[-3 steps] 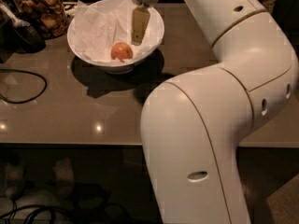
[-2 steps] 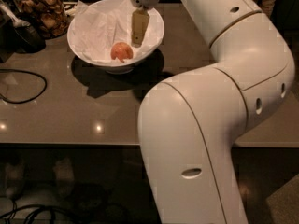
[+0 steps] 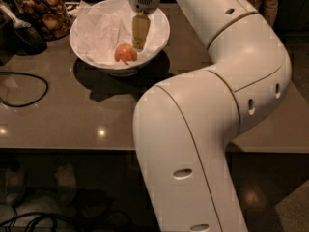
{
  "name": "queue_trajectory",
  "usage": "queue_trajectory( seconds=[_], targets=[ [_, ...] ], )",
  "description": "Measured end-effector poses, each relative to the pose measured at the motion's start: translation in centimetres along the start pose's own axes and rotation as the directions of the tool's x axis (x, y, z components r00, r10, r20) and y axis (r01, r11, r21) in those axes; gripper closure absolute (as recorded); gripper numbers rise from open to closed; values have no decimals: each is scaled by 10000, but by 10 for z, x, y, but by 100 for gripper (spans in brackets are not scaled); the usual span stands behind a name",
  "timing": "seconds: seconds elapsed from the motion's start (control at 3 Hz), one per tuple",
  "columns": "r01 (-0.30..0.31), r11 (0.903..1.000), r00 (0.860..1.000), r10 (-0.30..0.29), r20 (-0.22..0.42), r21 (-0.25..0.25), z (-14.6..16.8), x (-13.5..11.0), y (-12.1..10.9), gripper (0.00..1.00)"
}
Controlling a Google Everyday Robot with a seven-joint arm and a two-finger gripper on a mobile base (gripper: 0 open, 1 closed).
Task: Pick apple from white bowl
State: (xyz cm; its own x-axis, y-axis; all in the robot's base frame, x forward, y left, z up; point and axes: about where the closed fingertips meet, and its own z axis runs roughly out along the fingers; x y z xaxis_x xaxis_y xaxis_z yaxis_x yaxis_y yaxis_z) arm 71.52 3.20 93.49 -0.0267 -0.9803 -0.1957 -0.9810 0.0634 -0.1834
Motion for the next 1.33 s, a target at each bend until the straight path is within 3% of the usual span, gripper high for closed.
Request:
queue_trajectory(
  seconds=[0.67,1.33],
  targets=[
    [484,9988,9988,-483,20,-123,8,-21,0,28],
    [642,9975,9979,-642,13,-298,15,-26,2,28]
  ],
)
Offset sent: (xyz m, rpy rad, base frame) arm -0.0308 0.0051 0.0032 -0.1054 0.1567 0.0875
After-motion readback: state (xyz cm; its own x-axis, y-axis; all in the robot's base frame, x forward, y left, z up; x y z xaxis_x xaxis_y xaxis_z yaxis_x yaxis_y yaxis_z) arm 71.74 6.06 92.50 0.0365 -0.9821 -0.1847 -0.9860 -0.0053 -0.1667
